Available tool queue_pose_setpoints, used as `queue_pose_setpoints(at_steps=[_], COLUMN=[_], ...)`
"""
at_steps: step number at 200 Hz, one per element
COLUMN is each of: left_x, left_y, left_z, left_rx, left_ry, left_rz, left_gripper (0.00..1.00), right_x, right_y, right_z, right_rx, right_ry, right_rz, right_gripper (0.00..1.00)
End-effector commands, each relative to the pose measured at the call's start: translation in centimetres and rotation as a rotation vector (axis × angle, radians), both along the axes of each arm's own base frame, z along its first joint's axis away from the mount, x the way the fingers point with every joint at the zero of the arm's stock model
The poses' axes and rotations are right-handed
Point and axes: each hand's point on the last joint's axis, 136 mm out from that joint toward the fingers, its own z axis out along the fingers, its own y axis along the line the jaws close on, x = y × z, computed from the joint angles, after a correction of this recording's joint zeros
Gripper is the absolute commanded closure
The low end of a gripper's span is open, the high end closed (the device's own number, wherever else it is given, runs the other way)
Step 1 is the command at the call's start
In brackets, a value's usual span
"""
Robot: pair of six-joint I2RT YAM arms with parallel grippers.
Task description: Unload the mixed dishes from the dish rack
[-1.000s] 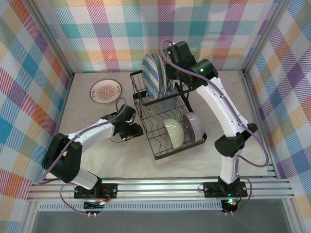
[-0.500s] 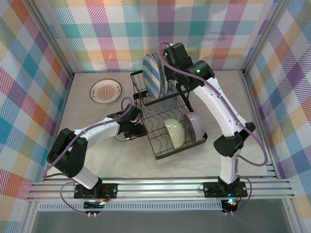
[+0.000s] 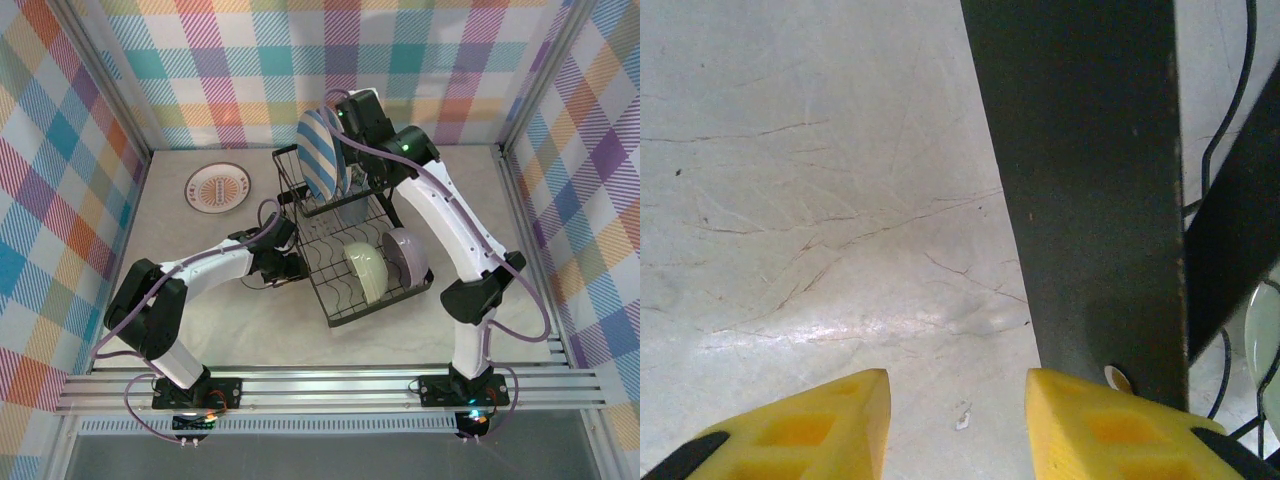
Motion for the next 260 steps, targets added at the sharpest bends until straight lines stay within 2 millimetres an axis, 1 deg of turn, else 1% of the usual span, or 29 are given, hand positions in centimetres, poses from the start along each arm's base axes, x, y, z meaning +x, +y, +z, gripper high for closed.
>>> queue_pose_setpoints(at_steps=[1,22,27,46,76,112,173,196,208,236,260], left_x=[0.5,0.4,0.5,0.5,0.6,0.5,0.4,0.4,0.4,0.4,0.4], left_y=[-1.5,-1.4,-1.4,-1.5,-1.4,-1.3,-1.1,-1.0,-0.9,-0.7,0.1], left_z=[0.2,0.1,0.1,0.2,0.2,0.3,0.8,1.0,1.2,1.8,2.7], left_rx=[-0.027,-0.024,-0.025,-0.025,-0.021,-0.019,-0.013,-0.011,-0.010,-0.007,-0.005], left_ry=[-0.012,-0.010,-0.012,-0.012,-0.012,-0.013,-0.023,-0.028,-0.032,-0.040,-0.060], left_rz=[-0.014,-0.009,-0.009,-0.010,-0.007,-0.007,-0.004,-0.006,-0.007,-0.008,0.005], left_gripper=[0.60,0.60,0.60,0.60,0.60,0.60,0.57,0.53,0.51,0.44,0.35], right_x=[0.0,0.0,0.0,-0.2,-0.4,-1.2,-2.7,-3.4,-3.6,-4.2,-4.9], right_y=[-0.6,-0.8,-1.2,-1.6,-2.0,-2.8,-4.7,-5.5,-5.8,-6.9,-7.5], right_z=[2.2,3.4,3.8,4.8,5.4,6.2,8.8,9.6,9.7,9.9,10.1], right_rx=[0.028,0.061,0.052,0.051,0.036,0.039,0.056,0.067,0.062,0.048,0.059], right_ry=[-0.080,-0.150,-0.177,-0.227,-0.256,-0.295,-0.375,-0.397,-0.400,-0.409,-0.424], right_rz=[-0.021,-0.022,-0.042,-0.046,-0.037,-0.039,-0.072,-0.085,-0.092,-0.118,-0.126], right_gripper=[1.00,1.00,1.00,1.00,1.00,1.00,1.00,1.00,1.00,1.00,1.00])
